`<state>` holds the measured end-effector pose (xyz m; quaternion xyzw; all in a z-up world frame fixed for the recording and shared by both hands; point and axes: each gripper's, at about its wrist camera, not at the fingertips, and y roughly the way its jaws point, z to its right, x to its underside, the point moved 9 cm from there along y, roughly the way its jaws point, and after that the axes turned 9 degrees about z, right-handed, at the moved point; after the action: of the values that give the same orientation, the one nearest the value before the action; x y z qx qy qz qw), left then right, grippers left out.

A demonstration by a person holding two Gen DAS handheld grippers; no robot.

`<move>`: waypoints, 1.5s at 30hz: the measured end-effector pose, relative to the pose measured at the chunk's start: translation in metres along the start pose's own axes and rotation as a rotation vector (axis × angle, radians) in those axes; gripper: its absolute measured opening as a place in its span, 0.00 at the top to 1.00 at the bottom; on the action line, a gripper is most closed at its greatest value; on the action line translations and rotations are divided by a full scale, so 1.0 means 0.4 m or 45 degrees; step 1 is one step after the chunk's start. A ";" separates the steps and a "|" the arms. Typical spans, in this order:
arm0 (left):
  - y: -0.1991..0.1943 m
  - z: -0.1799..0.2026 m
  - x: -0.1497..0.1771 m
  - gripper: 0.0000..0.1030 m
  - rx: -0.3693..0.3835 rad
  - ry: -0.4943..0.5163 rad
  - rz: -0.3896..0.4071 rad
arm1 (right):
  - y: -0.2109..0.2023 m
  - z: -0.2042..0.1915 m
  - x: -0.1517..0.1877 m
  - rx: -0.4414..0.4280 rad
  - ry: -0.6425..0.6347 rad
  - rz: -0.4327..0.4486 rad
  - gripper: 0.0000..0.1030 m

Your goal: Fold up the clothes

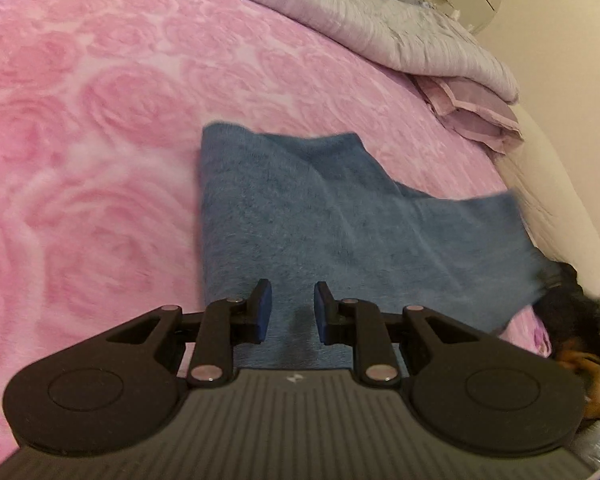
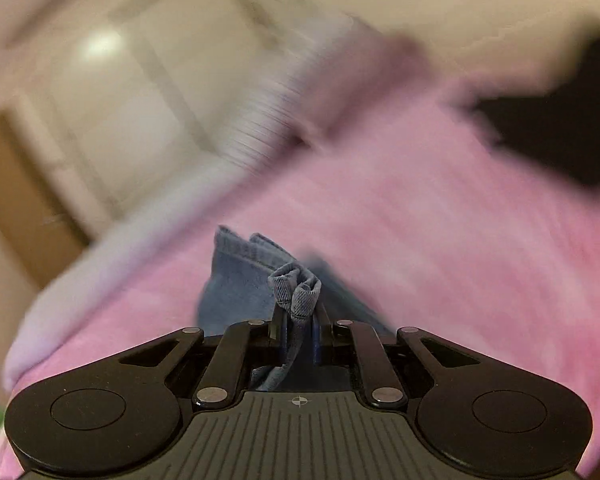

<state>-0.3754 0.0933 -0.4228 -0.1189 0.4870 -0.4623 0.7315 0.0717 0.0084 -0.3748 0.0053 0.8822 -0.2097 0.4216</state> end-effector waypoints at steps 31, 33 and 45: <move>-0.043 0.062 0.090 0.86 -0.284 0.375 0.031 | -0.046 -0.086 0.125 0.208 -0.538 -0.092 0.69; -0.059 0.081 0.098 0.83 -0.268 0.395 0.044 | -0.042 -0.088 0.170 0.184 -0.567 -0.157 0.69; -0.171 0.147 0.149 0.67 -0.457 0.480 0.079 | -0.223 -0.177 0.257 0.164 -0.582 -0.304 0.47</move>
<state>-0.3593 -0.0074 -0.3869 -0.1436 0.6924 -0.3598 0.6087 -0.0636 -0.0638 -0.3796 -0.1195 0.7434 -0.3092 0.5810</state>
